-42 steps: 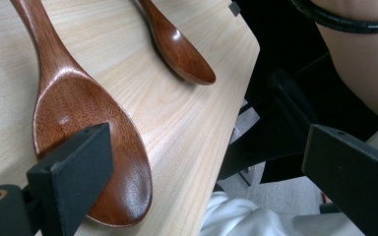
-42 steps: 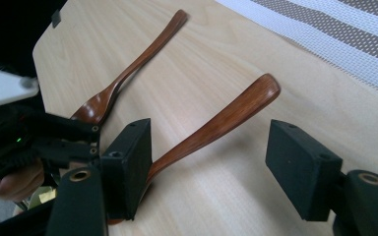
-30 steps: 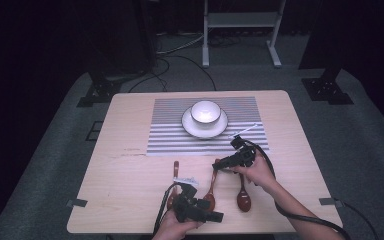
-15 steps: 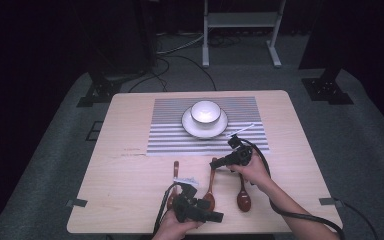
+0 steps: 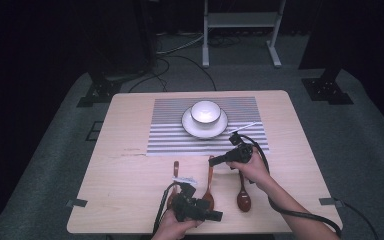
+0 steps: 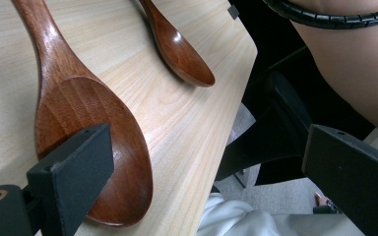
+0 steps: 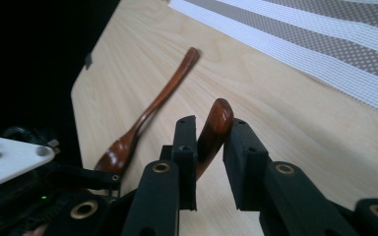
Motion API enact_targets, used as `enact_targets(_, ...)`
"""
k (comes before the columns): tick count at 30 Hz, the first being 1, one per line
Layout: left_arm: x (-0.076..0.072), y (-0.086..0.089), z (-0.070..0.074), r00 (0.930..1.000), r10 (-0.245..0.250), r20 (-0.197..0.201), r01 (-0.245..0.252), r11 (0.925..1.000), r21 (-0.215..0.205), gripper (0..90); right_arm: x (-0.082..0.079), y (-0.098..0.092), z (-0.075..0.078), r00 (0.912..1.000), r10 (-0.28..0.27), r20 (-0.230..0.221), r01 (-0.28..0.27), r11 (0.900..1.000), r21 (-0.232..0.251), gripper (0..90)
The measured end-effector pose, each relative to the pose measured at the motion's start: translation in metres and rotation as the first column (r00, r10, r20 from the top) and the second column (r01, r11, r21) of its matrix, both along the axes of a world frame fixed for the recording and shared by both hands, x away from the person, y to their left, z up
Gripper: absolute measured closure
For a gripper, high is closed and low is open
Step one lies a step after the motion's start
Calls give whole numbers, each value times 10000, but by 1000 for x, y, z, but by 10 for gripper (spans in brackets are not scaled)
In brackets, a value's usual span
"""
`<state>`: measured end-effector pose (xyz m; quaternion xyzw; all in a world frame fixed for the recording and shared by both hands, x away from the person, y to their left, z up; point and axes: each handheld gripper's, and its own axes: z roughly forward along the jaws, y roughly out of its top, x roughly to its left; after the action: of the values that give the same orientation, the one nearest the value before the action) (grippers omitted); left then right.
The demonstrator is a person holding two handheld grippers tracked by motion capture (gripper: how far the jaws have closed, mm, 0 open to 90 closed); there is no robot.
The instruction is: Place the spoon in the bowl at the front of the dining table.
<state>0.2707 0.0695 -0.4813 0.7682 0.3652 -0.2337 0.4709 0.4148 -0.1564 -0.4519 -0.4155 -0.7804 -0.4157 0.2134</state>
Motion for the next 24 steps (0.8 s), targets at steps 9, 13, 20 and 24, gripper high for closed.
enact_targets(9, 3, 16, 15, 9970, 685, 353, -672, 9971, -353, 41, 3, -1, 11, 9991, 10, -427, 38, 9937, 1116, 838)
enact_targets(13, 5, 27, 21, 9921, 1108, 597, -1071, 9923, -619, 40, 8, -5, 26, 9998, -143, -118, 155, 9946, 1025, 838)
enact_targets(20, 6, 32, 22, 9878, 1396, 687, -1357, 9890, -585, 40, 14, -10, 43, 9987, -463, 200, 445, 9953, 857, 837)
enact_targets(24, 7, 33, 22, 9861, 1470, 779, -1435, 9884, -487, 40, 20, -14, 54, 9966, -730, 373, 696, 9938, 864, 836)
